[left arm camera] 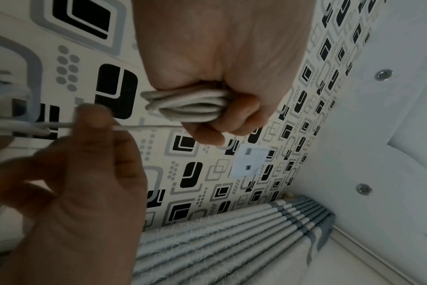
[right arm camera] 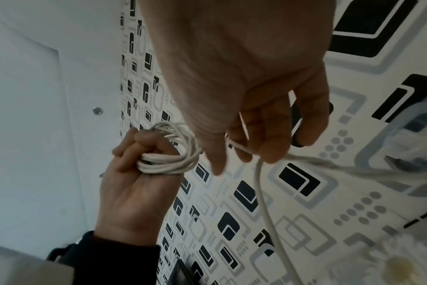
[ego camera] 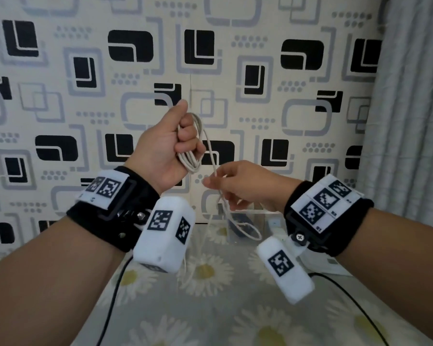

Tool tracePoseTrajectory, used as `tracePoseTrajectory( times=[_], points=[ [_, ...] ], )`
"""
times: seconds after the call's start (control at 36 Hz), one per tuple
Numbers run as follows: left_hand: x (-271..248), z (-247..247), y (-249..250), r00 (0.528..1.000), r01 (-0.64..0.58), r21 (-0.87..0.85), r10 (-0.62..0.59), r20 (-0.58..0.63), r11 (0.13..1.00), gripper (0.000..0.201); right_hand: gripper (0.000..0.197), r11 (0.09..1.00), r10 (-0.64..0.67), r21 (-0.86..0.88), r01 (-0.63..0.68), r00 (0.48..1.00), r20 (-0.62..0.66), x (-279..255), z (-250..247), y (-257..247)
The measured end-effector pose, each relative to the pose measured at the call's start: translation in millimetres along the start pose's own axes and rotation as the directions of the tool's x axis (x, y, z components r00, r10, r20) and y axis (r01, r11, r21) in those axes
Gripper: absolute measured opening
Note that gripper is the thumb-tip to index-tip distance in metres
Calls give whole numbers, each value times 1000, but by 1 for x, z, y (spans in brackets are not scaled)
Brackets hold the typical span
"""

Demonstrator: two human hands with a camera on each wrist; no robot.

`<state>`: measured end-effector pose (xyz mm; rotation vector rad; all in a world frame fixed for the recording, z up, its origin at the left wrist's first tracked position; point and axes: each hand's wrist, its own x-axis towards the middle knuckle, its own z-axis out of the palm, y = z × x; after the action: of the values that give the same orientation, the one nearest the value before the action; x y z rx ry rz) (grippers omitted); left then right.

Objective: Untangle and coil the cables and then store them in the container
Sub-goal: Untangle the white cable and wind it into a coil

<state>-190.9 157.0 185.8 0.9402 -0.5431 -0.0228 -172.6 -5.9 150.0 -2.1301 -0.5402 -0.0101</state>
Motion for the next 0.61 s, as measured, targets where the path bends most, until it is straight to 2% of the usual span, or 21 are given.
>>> tracePoseTrajectory(
  times=[0.11, 0.17, 0.25, 0.33, 0.39, 0.44, 0.5, 0.61],
  points=[
    [0, 4, 5, 999, -29, -20, 30, 36, 999, 40, 25, 991, 30, -130, -21, 997, 65, 2, -1, -1],
    [-1, 3, 11, 997, -59, -31, 60, 44, 998, 39, 25, 985, 7, -174, 4, 998, 65, 2, -6, -3],
    [-2, 0, 20, 995, -93, -31, 94, 34, 995, 38, 34, 977, -26, -210, 27, 1000, 9, 2, -19, -6],
    [-2, -3, 25, 994, -103, -24, 104, 16, 994, 38, 23, 943, -92, -327, 63, 993, -74, 5, -33, -9],
    [-2, -5, 25, 994, -109, -17, 109, 11, 994, 39, 14, 887, -159, -457, 68, 973, -165, 8, -42, -12],
    [-2, -5, 23, 994, -108, -14, 108, 20, 994, 39, 15, 814, -219, -578, 57, 952, -214, 11, -50, -17],
    [-2, -4, 20, 994, -105, -19, 106, 30, 994, 39, 18, 798, -237, -600, 53, 943, -232, 14, -56, -19],
    [-2, -4, 17, 993, -105, -14, 106, 45, 994, 39, 29, 845, -182, -532, 55, 965, -190, 18, -55, -20]
  ],
)
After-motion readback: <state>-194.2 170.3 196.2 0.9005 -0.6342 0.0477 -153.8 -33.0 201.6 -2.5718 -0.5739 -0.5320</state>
